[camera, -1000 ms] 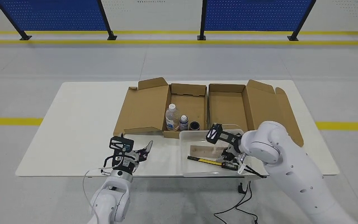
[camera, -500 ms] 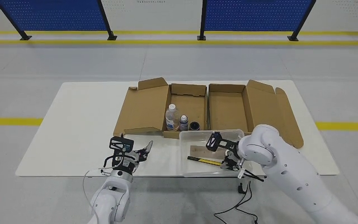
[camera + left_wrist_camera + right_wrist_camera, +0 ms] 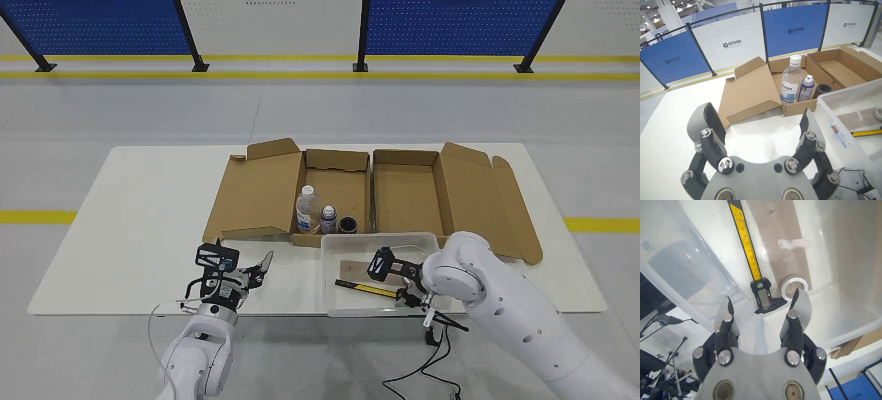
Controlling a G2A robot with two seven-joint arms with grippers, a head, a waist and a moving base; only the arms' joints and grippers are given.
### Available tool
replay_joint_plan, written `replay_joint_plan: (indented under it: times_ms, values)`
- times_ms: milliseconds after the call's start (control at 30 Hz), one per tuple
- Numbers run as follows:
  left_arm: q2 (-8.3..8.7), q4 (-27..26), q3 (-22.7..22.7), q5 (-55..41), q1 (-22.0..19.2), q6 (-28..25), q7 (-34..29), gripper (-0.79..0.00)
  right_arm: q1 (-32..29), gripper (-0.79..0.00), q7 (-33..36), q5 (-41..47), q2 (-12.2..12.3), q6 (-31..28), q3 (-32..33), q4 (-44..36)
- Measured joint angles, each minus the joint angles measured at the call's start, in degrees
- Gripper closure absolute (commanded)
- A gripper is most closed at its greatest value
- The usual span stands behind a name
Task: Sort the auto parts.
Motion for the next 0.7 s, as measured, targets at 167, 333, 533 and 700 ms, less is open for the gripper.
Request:
replay_joint_plan:
  times_ms: [167, 333, 533, 700]
  values:
    - [0.00, 0.00, 0.00, 0.00, 0.00, 0.00, 0.00, -0.785, 0.47, -0.486, -1.11, 0.07, -0.59, 0.37, -1.46, 1.81]
    - [0.00, 0.00, 0.00, 0.00, 0.00, 0.00, 0.00, -0.785, 1.14, -0.428, -1.22, 0.06, -1.25, 0.58, -3.16, 3.19]
    - [0.00, 0.00, 0.00, 0.00, 0.00, 0.00, 0.00, -0.785, 2.28, -0.366, -1.82, 0.64, -2.19, 1.24, -4.86, 5.37]
    - [0.00, 0.00, 0.00, 0.00, 0.00, 0.00, 0.00, -0.785, 3.13, -0.363, -1.95, 0.87, -2.85, 1.52, -6.01, 6.25]
